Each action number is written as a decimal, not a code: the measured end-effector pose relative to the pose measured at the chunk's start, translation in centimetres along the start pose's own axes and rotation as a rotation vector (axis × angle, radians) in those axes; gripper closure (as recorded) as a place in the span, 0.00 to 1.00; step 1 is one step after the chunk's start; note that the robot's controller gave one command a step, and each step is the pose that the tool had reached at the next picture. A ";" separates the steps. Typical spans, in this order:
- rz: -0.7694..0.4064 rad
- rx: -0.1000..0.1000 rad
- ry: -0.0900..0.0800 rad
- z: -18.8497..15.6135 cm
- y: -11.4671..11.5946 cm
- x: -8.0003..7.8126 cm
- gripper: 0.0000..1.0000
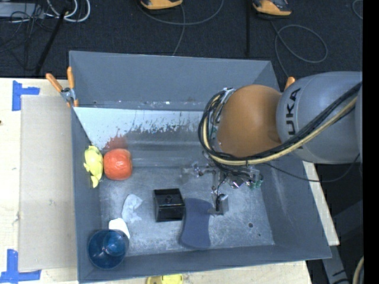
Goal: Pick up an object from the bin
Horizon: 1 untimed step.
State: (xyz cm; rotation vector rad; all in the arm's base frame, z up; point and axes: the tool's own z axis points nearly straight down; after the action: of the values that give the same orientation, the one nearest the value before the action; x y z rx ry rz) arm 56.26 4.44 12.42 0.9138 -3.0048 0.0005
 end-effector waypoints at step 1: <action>-0.005 -0.001 -0.004 -0.3 1.0 -1.6 0.00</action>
Offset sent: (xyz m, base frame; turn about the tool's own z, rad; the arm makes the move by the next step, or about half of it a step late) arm -0.0050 0.0884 0.0348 -0.0931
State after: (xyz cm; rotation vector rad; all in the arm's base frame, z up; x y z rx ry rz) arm 57.02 6.12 12.75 0.9218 -3.0064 -0.0027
